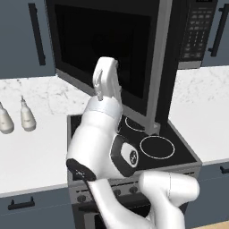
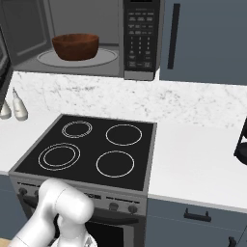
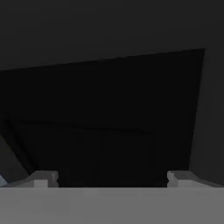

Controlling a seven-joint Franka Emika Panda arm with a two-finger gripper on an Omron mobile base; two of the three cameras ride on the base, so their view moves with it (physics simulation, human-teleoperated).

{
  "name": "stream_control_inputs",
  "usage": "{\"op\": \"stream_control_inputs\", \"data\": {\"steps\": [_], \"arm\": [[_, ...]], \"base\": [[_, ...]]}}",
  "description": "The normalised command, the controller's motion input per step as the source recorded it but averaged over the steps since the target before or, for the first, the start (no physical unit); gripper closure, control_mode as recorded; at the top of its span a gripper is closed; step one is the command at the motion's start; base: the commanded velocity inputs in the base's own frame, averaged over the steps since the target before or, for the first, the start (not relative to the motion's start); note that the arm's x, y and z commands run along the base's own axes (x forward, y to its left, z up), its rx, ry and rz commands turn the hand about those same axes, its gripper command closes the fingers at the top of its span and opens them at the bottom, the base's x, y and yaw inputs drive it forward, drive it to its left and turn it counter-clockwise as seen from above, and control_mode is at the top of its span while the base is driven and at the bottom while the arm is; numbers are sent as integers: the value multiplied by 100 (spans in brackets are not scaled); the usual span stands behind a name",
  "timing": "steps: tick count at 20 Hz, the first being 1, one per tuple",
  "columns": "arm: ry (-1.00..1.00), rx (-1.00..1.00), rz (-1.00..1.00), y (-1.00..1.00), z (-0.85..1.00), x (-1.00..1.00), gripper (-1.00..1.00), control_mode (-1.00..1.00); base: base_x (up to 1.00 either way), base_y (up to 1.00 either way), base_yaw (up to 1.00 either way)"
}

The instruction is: Open the microwave, place the bowl with waffle inside the microwave, then close the microwave door and turn it on.

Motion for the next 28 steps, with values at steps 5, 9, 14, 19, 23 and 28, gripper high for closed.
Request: {"op": "stream_control_inputs", "data": {"steps": [5,9,14,19,23,28], "arm": [[-6,37,0,-77,1,64,-100,-100],[0,27,1,-39,0,100,-100,-100],[12,14,2,-19,7,100,-100,-100],[16,2,3,-3,1,85,-100,-100],[6,0,6,-1,-2,88,-100,-100],[3,0,7,-4,-5,98,-100,-100]], "base": [[0,0,0],[0,0,0],[0,0,0],[0,0,0],[0,0,0],[0,0,0]]}}
